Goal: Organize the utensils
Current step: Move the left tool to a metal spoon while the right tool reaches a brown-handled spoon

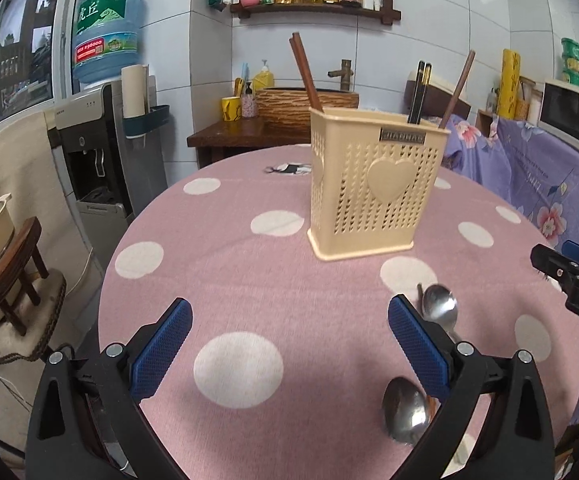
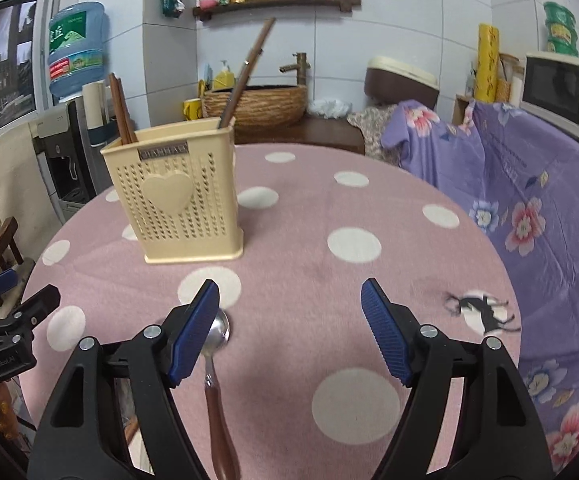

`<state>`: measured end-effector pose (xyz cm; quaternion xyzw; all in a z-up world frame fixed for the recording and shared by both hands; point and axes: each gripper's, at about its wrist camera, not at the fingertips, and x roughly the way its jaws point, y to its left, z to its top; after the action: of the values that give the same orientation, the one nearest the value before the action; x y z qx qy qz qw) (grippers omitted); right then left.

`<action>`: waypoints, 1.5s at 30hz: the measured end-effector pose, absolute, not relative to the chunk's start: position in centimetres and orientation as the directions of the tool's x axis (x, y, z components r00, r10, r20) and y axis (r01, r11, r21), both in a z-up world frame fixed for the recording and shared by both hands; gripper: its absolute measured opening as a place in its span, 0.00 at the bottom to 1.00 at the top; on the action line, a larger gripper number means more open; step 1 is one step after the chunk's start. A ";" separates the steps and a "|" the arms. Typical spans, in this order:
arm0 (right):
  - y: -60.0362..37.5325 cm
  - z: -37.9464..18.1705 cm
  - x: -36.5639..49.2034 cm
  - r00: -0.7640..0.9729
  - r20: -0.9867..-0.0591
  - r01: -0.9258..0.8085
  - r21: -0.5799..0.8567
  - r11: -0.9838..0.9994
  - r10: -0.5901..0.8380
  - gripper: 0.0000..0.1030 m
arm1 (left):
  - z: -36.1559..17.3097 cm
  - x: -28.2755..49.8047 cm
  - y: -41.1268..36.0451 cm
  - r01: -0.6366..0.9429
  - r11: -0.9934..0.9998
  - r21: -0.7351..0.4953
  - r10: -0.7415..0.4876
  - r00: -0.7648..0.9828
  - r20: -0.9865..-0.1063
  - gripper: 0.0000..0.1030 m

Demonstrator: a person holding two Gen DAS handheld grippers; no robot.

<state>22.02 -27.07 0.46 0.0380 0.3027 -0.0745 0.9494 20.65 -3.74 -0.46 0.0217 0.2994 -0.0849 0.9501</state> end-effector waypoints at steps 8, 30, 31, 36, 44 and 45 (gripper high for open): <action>-27.9 -2.9 21.0 0.758 -0.640 0.200 0.041 0.979 -0.128 0.71 | -2.4 19.3 -3.4 0.204 0.978 -0.040 -0.183 0.754 -0.631 0.94; -27.9 -4.4 20.0 0.723 -0.681 0.209 0.054 0.976 -0.117 0.71 | -5.4 16.3 -9.0 0.339 0.938 -0.072 -0.279 0.614 -0.739 0.61; -27.8 -4.4 20.0 0.723 -0.681 0.209 0.056 0.976 -0.115 0.71 | -5.6 16.3 -9.2 0.337 0.940 -0.063 -0.269 0.612 -0.743 0.60; -28.0 -4.5 19.9 0.722 -0.683 0.208 0.059 0.976 -0.112 0.71 | -6.0 16.6 -9.3 0.312 0.948 -0.063 -0.251 0.608 -0.753 0.55; -28.0 -4.8 20.0 0.716 -0.690 0.207 0.063 0.976 -0.107 0.71 | -5.9 16.7 -10.0 0.321 0.944 -0.075 -0.265 0.602 -0.753 0.38; -27.9 -4.8 20.0 0.715 -0.691 0.206 0.063 0.976 -0.106 0.71 | -5.9 16.7 -10.0 0.323 0.943 -0.082 -0.271 0.599 -0.753 0.37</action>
<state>20.02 -27.93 -4.78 0.0679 0.3676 -0.0846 0.9236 16.72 -10.05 -5.89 0.0314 0.4155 -0.1662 0.8937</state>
